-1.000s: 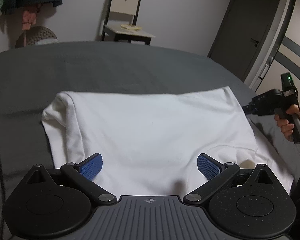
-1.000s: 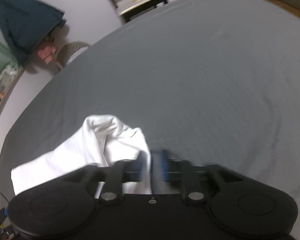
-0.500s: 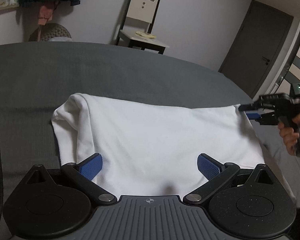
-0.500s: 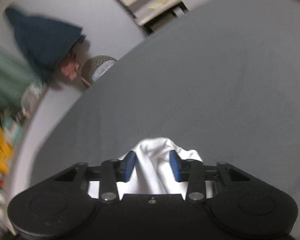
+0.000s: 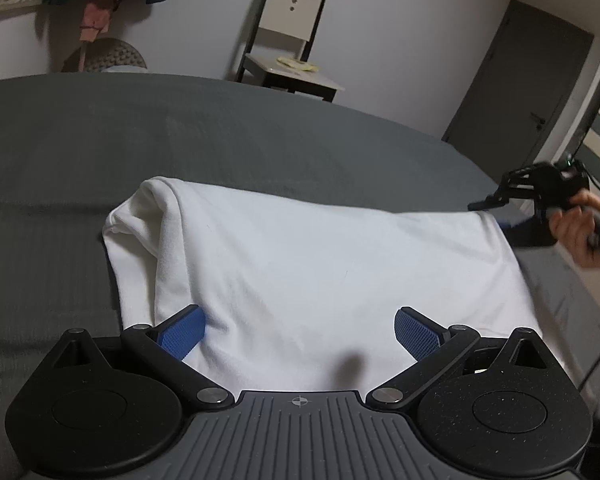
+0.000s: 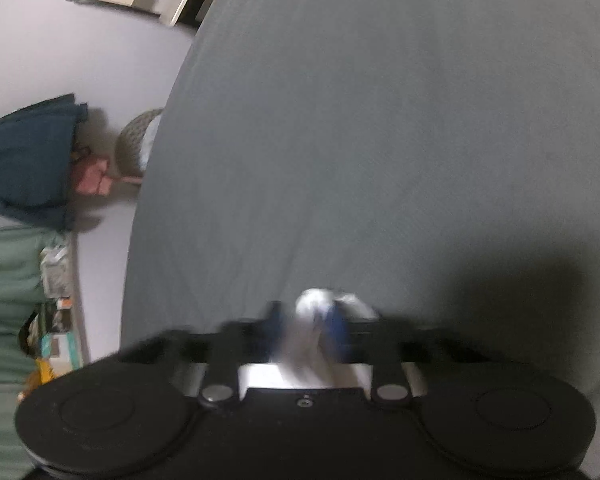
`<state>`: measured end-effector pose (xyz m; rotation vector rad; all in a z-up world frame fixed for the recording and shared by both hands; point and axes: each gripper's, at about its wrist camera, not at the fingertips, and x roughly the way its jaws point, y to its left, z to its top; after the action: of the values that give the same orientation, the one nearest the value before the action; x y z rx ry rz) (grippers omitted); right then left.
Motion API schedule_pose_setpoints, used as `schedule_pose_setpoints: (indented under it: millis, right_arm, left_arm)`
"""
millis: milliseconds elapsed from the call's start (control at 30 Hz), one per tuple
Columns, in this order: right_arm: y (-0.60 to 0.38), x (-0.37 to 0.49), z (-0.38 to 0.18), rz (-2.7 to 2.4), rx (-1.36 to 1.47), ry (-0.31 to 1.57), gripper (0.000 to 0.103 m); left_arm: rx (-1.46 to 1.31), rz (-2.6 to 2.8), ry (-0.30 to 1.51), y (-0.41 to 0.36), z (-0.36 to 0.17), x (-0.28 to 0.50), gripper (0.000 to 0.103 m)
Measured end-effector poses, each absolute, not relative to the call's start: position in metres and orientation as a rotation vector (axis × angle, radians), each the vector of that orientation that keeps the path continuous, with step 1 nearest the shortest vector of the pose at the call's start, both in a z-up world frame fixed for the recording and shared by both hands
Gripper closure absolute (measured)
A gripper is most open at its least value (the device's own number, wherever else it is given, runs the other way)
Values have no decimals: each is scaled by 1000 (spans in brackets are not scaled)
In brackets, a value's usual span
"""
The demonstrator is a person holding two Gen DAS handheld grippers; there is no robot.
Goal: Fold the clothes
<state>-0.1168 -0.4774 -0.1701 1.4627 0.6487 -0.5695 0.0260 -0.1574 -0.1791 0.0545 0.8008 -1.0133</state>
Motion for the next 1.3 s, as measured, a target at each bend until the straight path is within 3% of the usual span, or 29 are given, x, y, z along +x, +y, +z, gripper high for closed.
schedule_pose_setpoints:
  millis: [133, 200, 233, 333, 433, 500, 533, 733, 967, 1167, 1233, 1300]
  right_arm:
    - [-470, -109, -152, -611, 1328, 650, 92]
    - [-465, -111, -143, -700, 1209, 627, 102]
    - [-465, -113, -143, -758, 1160, 638, 102]
    - [-474, -128, -153, -723, 1256, 633, 102]
    - [-466, -140, -142, -634, 1243, 591, 88]
    - [-452, -144, -128, -574, 1188, 571, 52]
    - [-441, -146, -120, -555, 1151, 562, 49]
    - [-382, -152, -90, -488, 1007, 490, 49]
    - [-367, -139, -89, -574, 923, 549, 50]
    - [-383, -139, -108, -620, 987, 558, 50]
    - [-388, -139, -113, -631, 1009, 550, 50]
    - [-393, -140, -116, -633, 1032, 533, 50]
  left_arm:
    - [68, -1015, 795, -158, -179, 24, 1]
    - [71, -1015, 796, -157, -178, 25, 1]
    - [72, -1014, 796, -157, -178, 25, 1]
    - [85, -1014, 791, -157, -177, 24, 1]
    - [76, -1011, 795, -157, -174, 26, 1]
    - [35, -1005, 805, -154, -171, 29, 1]
    - [-1, -1001, 802, -151, -166, 32, 1]
    - [-219, -880, 712, -116, -137, 64, 0]
    - [-560, -824, 935, -112, -155, 133, 0]
    - [-544, -815, 1002, -133, -169, 145, 1]
    - [-485, -818, 996, -144, -169, 144, 7]
    - [-452, -815, 995, -151, -169, 145, 25]
